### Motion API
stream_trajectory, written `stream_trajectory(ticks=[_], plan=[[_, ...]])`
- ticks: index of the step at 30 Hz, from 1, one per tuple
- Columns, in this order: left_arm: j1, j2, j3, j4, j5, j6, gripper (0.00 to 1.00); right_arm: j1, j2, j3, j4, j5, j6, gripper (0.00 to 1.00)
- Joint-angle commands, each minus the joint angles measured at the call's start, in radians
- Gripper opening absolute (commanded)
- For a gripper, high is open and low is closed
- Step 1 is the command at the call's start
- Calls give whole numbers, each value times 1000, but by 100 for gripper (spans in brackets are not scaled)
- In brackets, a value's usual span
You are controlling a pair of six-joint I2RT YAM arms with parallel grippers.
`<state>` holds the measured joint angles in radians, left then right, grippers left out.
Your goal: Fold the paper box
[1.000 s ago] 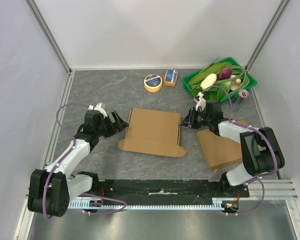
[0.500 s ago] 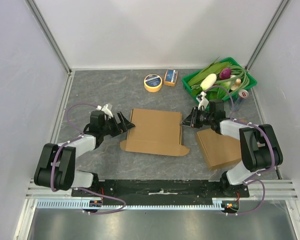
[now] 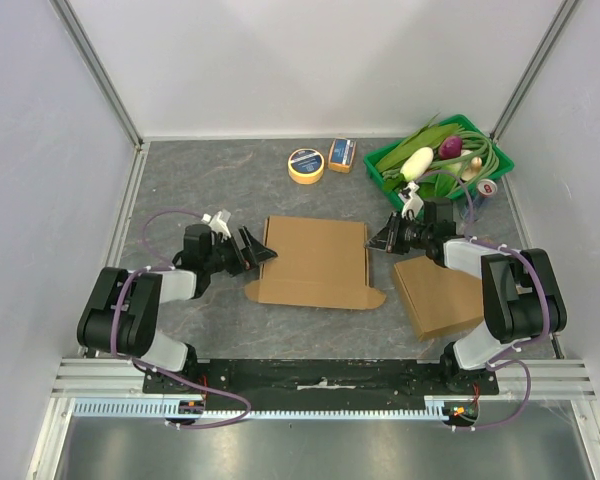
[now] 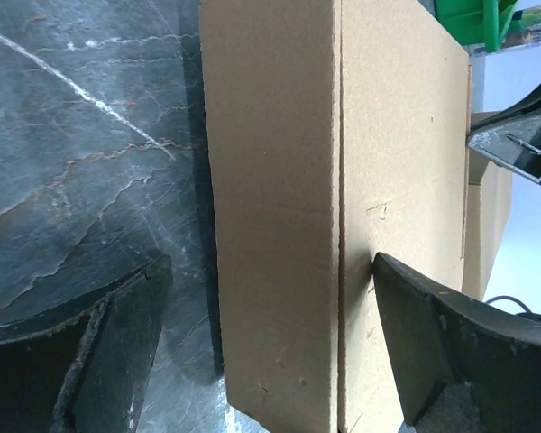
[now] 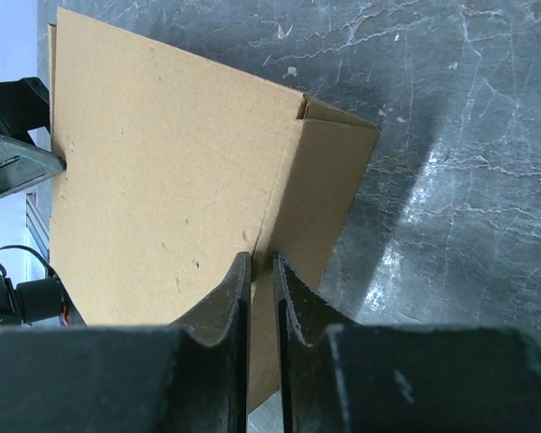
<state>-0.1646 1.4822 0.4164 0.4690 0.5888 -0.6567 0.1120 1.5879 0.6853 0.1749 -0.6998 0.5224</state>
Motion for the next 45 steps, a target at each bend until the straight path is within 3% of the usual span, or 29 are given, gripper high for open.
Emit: stream_trajectory(ticks=[1, 7, 16, 19, 21, 22, 23, 24, 25, 26, 29, 32, 34, 35, 37, 38, 41, 45], plan=[[0, 27, -16, 91, 54, -58, 98, -43, 58, -38, -144, 238, -94, 17], [-3, 10, -36, 65, 47, -50, 99, -63, 60, -43, -153, 252, -98, 17], [-75, 214, -34, 422, 224, -259, 98, -66, 84, -36, -144, 238, -90, 17], [-78, 269, -41, 542, 250, -326, 87, -66, 80, -35, -140, 232, -91, 18], [-79, 270, -54, 579, 250, -345, 74, -63, 61, -33, -141, 232, -105, 21], [-79, 260, -57, 576, 240, -354, 69, -60, 51, -32, -144, 233, -108, 26], [-79, 232, -67, 574, 233, -359, 62, -57, 37, -23, -146, 237, -120, 39], [-78, 215, -68, 563, 229, -363, 59, -37, -1, -10, -172, 243, -131, 46], [-73, 190, -64, 487, 218, -363, 57, -19, -31, 9, -227, 299, -146, 53], [-72, 167, -61, 450, 212, -360, 56, 4, -63, 54, -265, 348, -162, 67], [-67, 75, -27, 232, 187, -342, 56, 129, -219, 172, -437, 639, -211, 85], [-43, -8, 1, 63, 249, -376, 57, 357, -324, 308, -581, 912, -309, 98], [-29, -98, 40, -54, 270, -338, 57, 457, -350, 358, -617, 939, -419, 98], [-26, -129, 64, -214, 270, -308, 59, 603, -353, 391, -620, 950, -464, 98], [-12, -215, 129, -349, 269, -235, 59, 768, -376, 413, -611, 1000, -577, 98], [-6, -241, 148, -406, 272, -218, 60, 919, -384, 418, -603, 1045, -607, 98], [14, -337, 180, -561, 269, -210, 63, 1093, -385, 460, -598, 1066, -669, 98], [43, -387, 180, -657, 319, -222, 63, 1196, -345, 537, -660, 1004, -705, 98]])
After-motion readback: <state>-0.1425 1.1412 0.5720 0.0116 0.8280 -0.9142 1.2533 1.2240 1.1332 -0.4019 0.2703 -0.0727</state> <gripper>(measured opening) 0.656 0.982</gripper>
